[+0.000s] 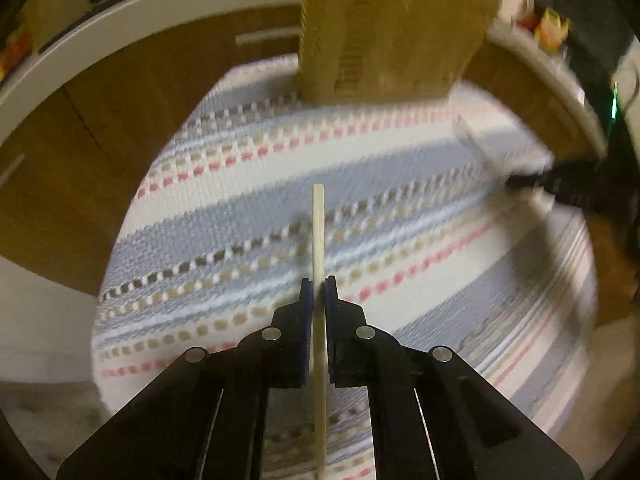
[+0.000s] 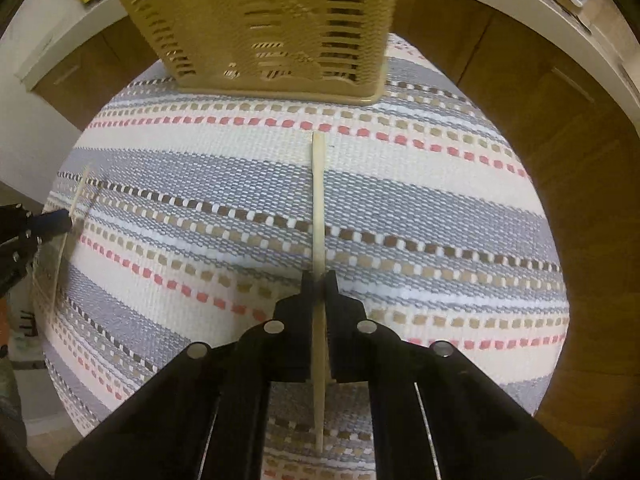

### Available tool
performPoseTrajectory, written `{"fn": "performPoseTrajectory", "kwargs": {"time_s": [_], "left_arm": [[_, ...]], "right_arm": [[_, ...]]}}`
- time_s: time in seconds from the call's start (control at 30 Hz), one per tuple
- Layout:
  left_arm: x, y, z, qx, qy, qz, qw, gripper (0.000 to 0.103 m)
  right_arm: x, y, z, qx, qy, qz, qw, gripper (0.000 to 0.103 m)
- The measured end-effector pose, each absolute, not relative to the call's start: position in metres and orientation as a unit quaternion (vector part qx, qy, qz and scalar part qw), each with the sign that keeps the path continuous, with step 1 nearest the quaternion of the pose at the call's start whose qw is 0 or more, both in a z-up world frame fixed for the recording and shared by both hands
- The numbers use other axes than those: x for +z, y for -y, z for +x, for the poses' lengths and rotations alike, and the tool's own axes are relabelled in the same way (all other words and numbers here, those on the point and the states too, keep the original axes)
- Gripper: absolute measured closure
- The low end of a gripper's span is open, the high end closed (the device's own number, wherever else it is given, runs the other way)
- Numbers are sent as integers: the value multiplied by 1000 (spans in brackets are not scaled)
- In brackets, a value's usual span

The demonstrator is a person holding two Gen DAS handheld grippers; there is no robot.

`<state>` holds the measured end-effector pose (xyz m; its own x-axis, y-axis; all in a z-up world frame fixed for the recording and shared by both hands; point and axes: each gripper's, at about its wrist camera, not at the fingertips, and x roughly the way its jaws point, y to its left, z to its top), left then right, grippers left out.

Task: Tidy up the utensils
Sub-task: 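Grasp a wooden chopstick with each tool, then lift both chopsticks over the tan basket with both tools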

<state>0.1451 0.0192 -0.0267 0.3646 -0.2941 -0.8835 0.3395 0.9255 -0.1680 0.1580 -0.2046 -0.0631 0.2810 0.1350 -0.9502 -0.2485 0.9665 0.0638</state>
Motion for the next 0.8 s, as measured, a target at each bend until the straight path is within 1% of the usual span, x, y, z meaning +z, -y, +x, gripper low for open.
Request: {"fn": "performPoseTrajectory", "kwargs": {"time_s": [0.13,0.37,0.53,0.8], "left_arm": [[-23,-24,159,-196,-526,-60,826,99],[-33,-31,174,-191,-522,-131,821,99],[-14,-32,166,-205,-480,-151,840,99],[43,-26,149,-235,-373,-169,881,99]], "right_arm": [[-59,211,150,113,-589,-45,799,99],[-58,228,138,118,-585,-30,802,99],[-32,233,123,157,-535,4,830,99],[34,242,97,205,-410,35,888,99]]}}
